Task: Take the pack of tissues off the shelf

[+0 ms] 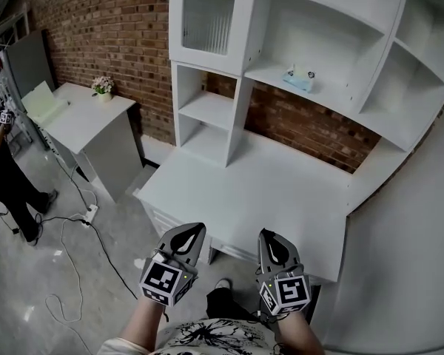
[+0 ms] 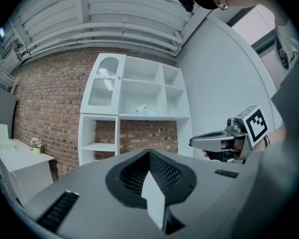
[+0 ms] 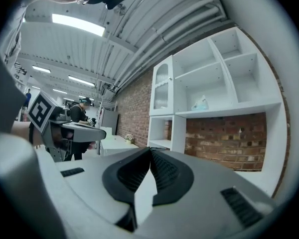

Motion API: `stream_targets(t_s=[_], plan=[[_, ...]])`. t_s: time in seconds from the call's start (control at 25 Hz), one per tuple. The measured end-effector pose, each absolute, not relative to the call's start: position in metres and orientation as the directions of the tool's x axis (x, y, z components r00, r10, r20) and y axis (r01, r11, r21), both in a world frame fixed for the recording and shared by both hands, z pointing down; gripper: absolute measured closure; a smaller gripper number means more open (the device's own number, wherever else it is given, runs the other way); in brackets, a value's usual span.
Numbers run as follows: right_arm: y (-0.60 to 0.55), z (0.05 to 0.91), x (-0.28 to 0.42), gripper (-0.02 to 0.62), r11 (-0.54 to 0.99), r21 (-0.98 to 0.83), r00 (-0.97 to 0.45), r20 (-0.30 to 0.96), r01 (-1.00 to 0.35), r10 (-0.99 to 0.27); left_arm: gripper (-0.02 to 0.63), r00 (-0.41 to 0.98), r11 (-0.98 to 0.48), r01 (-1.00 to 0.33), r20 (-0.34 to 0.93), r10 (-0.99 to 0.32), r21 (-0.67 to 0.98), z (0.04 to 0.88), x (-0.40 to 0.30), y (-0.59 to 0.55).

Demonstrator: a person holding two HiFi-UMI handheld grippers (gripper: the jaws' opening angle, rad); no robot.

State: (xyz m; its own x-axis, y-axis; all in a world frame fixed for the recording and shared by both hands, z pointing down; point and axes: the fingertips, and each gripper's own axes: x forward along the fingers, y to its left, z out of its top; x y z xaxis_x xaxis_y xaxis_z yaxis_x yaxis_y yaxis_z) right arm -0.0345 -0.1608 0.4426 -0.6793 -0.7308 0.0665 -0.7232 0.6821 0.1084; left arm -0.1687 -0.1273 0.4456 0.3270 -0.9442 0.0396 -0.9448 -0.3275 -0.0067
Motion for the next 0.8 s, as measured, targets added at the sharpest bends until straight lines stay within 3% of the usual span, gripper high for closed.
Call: stream_targets(t_s=[0.8], plan=[[-0.388, 0.417, -0.021, 0.588, 0.615, 0.081, -0.617, -0.006, -0.784, -0.787, 0.592, 0.364, -0.363, -0.929, -0.004, -0.931, -0.078, 0.414, -0.175, -0.357]])
